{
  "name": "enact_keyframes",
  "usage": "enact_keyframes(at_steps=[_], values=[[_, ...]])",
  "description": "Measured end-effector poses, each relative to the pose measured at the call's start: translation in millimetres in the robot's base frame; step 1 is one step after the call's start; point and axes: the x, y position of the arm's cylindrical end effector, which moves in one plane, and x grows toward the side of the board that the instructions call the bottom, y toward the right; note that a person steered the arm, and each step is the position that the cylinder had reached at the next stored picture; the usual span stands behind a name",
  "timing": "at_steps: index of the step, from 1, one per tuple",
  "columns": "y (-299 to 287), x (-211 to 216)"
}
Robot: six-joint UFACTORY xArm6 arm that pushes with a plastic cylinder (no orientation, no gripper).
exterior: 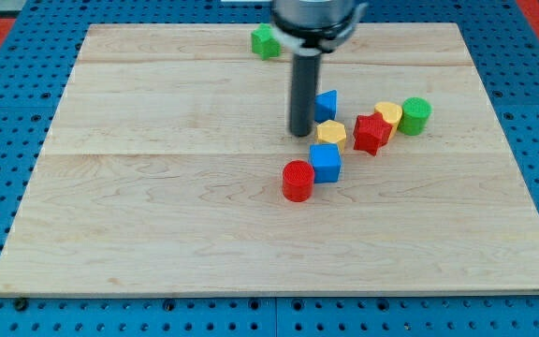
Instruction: Push the triangle top right the hexagon
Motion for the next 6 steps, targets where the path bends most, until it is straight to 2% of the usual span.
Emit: enact_keyframes(at_steps=[1, 2, 3, 4, 5, 6], values=[[-14.6, 15.4], [-21.1, -34.5], [36.5, -59.7], [60.8, -38.5], [-7.3, -0.9], [-59.0, 64.7]])
